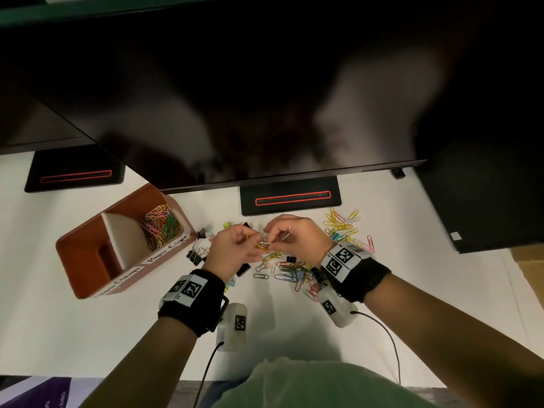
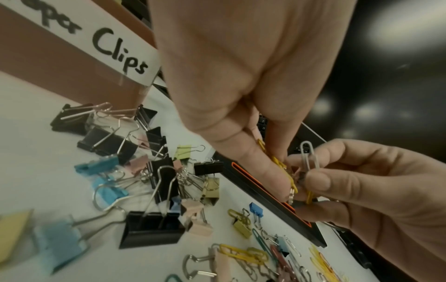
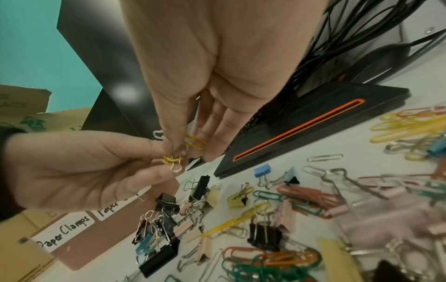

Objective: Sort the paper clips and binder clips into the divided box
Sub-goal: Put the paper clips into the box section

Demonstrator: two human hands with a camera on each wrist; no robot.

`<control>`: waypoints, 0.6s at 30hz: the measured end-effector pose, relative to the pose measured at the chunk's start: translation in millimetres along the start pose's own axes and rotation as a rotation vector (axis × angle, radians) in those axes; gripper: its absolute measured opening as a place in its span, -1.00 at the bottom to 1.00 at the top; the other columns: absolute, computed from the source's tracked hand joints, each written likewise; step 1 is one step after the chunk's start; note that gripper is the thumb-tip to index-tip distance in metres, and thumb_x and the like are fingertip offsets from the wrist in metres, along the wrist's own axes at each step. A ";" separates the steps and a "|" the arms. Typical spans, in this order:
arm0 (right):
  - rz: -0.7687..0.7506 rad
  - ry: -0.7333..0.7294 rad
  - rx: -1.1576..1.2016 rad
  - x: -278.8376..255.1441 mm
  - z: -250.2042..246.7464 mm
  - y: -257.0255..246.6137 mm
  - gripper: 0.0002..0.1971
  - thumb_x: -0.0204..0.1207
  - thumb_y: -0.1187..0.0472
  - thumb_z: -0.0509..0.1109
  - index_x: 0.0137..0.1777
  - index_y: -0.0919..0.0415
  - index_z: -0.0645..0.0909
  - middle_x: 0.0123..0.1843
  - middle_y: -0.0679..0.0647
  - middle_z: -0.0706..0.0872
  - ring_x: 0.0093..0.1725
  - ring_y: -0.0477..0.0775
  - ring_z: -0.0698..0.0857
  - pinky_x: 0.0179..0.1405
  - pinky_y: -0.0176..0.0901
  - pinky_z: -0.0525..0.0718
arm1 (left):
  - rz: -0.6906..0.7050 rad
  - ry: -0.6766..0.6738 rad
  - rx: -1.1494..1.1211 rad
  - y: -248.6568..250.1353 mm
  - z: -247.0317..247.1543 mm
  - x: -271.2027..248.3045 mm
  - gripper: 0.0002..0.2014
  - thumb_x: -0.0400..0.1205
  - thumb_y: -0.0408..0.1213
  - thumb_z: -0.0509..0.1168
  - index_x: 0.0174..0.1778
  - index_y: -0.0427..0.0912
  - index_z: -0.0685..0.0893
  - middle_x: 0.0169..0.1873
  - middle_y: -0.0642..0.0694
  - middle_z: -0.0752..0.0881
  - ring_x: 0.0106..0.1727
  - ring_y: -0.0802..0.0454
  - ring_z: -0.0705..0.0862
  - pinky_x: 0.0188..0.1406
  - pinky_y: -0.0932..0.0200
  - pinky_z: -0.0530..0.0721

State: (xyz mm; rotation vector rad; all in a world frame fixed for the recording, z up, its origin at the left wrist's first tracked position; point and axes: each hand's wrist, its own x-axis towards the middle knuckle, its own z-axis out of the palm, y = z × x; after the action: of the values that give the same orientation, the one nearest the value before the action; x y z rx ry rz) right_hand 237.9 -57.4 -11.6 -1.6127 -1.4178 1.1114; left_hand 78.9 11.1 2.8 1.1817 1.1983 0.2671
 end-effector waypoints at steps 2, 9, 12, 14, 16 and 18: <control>0.016 0.028 -0.012 2.1 1.3 2.7 -0.90 0.34 0.31 0.55 -0.17 0.23 0.70 -0.08 0.12 0.73 -0.15 0.04 0.73 -0.05 0.02 0.75 | -0.033 -0.008 -0.023 0.2 0.3 -0.5 -0.96 0.59 -0.38 0.31 -0.13 -0.23 0.67 -0.23 -0.25 0.74 -0.31 0.03 0.79 -0.26 0.18 0.79; 0.004 -0.023 -0.005 1.3 2.1 3.6 -0.78 0.35 0.33 0.56 0.01 0.20 0.76 -0.15 0.03 0.66 -0.22 -0.16 0.65 -0.07 -0.32 0.69 | -0.115 -0.065 -0.072 4.5 -2.7 -0.9 -0.83 0.62 -0.42 0.26 0.08 -0.40 0.62 -0.24 -0.28 0.72 -0.40 0.09 0.77 -0.32 0.27 0.78; 0.011 -0.070 -0.021 2.6 0.0 1.6 -0.82 0.35 0.33 0.55 -0.04 0.20 0.78 -0.16 0.02 0.65 -0.19 -0.10 0.65 -0.07 -0.31 0.67 | -0.133 -0.077 -0.069 5.3 -3.2 -0.3 -0.84 0.61 -0.42 0.27 0.07 -0.41 0.63 -0.25 -0.26 0.73 -0.41 0.09 0.77 -0.32 0.27 0.78; 0.010 -0.093 -0.051 2.9 -1.5 0.9 -0.87 0.37 0.31 0.53 -0.09 0.17 0.78 -0.13 0.07 0.68 -0.12 -0.01 0.67 -0.04 -0.15 0.70 | -0.139 -0.074 -0.070 5.0 -3.5 -0.3 -0.84 0.60 -0.42 0.29 0.06 -0.41 0.63 -0.24 -0.28 0.73 -0.40 0.08 0.77 -0.31 0.27 0.77; 0.010 -0.110 -0.076 2.5 -2.7 1.1 -0.90 0.40 0.31 0.50 -0.10 0.18 0.78 -0.10 0.10 0.72 -0.08 0.03 0.69 -0.02 -0.09 0.71 | -0.147 -0.069 -0.059 3.6 -4.4 0.3 -0.83 0.59 -0.41 0.30 0.06 -0.41 0.63 -0.21 -0.30 0.74 -0.38 0.06 0.78 -0.29 0.25 0.78; 0.007 -0.120 -0.088 2.0 -3.2 1.3 -0.90 0.41 0.32 0.49 -0.10 0.20 0.78 -0.10 0.10 0.75 -0.08 0.04 0.70 -0.02 -0.09 0.71 | -0.157 -0.068 -0.054 1.5 -5.2 0.3 -0.82 0.59 -0.41 0.31 0.07 -0.41 0.64 -0.20 -0.31 0.74 -0.35 0.05 0.78 -0.25 0.22 0.79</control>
State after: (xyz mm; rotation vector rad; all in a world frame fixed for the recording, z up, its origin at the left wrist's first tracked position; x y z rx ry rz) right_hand 241.5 -55.5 -12.0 -1.6367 -1.5585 1.1819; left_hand 75.3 14.9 4.3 1.0361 1.2106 0.1389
